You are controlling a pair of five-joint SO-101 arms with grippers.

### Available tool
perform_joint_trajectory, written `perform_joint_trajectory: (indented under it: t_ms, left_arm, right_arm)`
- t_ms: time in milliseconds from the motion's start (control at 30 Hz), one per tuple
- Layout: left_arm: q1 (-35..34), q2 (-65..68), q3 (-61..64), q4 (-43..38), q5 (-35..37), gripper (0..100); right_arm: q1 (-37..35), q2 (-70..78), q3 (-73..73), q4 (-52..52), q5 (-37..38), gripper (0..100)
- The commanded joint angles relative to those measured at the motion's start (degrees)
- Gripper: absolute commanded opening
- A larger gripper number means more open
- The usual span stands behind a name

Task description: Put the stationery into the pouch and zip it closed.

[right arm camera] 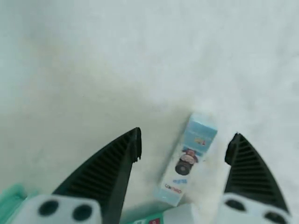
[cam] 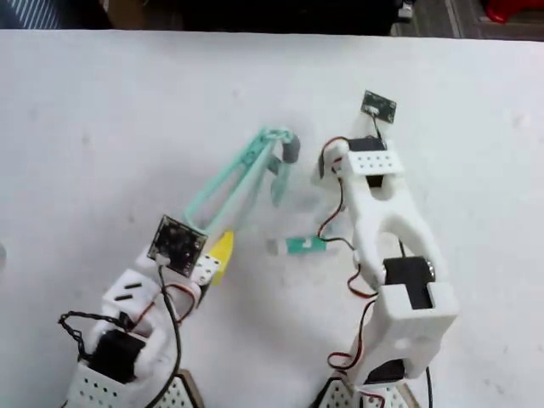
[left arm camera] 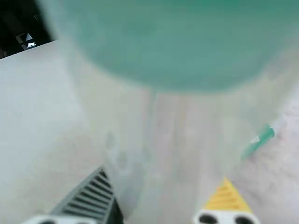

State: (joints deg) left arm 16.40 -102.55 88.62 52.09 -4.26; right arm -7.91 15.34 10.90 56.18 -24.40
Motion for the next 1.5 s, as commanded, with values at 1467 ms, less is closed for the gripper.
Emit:
perform_joint_trajectory:
  t_ms: [1467]
  left_arm:
    - [1.10,0.22,0.79,0.62,0.97,17]
  right_arm:
    - [2.77,12.62,-13.10,4.70,-0.44,1.6]
